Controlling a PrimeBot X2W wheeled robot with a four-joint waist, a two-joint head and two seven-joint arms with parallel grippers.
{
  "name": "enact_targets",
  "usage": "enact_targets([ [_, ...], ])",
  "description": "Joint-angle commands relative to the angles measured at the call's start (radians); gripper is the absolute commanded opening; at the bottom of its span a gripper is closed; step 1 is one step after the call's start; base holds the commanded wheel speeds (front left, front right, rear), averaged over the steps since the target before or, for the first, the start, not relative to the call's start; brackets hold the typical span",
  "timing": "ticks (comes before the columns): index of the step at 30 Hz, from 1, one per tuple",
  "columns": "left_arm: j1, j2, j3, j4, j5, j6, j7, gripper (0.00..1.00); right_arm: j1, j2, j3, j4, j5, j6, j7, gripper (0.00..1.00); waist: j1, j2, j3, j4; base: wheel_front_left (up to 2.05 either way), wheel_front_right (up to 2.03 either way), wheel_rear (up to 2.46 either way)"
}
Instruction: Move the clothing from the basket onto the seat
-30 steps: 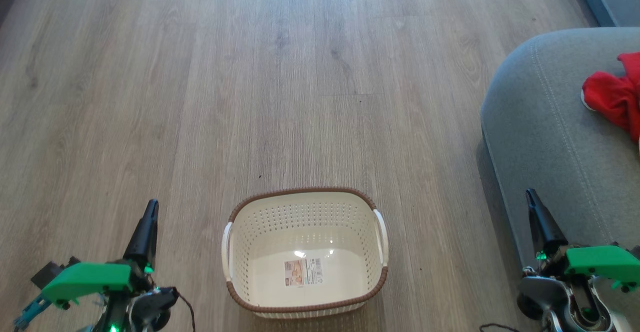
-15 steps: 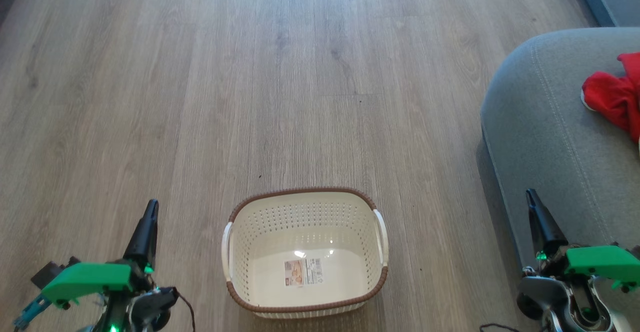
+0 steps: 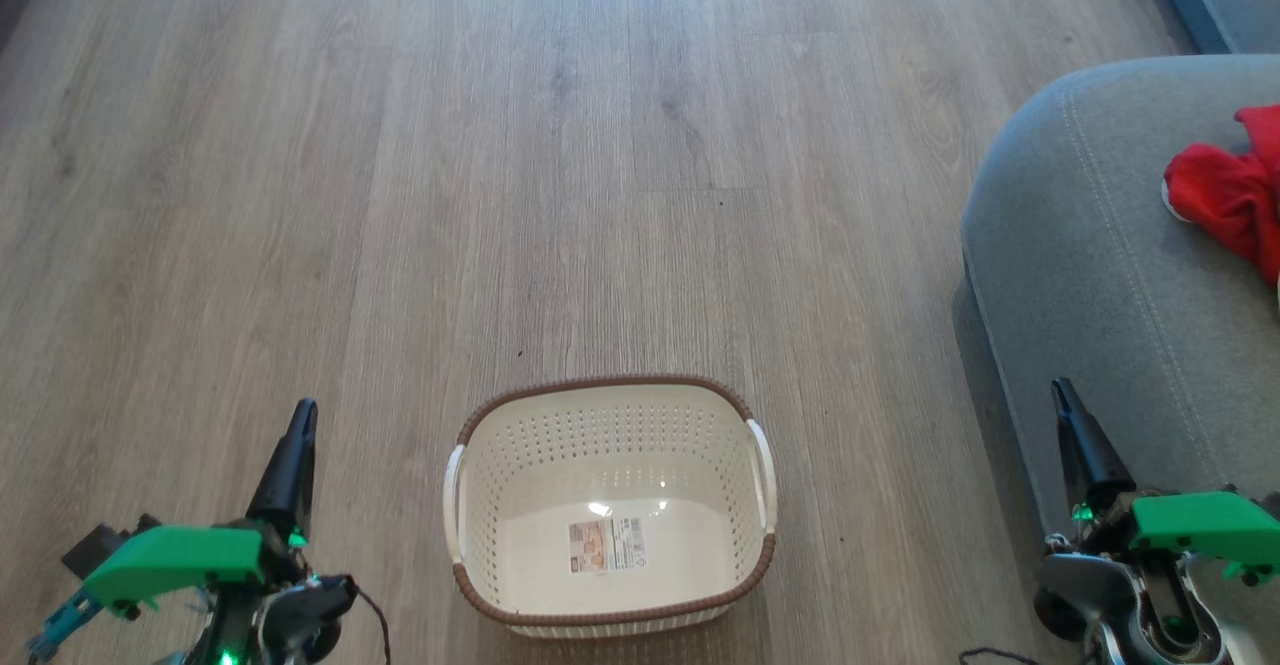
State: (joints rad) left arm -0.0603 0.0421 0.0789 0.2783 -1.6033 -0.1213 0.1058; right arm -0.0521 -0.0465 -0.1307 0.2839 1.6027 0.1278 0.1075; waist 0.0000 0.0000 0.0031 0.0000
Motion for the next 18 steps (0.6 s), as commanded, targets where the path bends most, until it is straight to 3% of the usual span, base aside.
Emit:
enact_targets([
  [1, -0.048, 0.008, 0.035, -0.033, -0.005, -0.009, 0.007, 0.00, -0.056, -0.004, 0.017, -0.039, 0.006, 0.003, 0.006, 0.00, 0.0000, 0.0000, 0.000, 0.000, 0.00, 0.00, 0.00],
  [18, -0.048, 0.008, 0.035, -0.033, -0.005, -0.009, 0.007, 0.00, -0.056, -0.004, 0.017, -0.039, 0.006, 0.003, 0.006, 0.00, 0.0000, 0.0000, 0.000, 0.000, 0.00, 0.00, 0.00],
])
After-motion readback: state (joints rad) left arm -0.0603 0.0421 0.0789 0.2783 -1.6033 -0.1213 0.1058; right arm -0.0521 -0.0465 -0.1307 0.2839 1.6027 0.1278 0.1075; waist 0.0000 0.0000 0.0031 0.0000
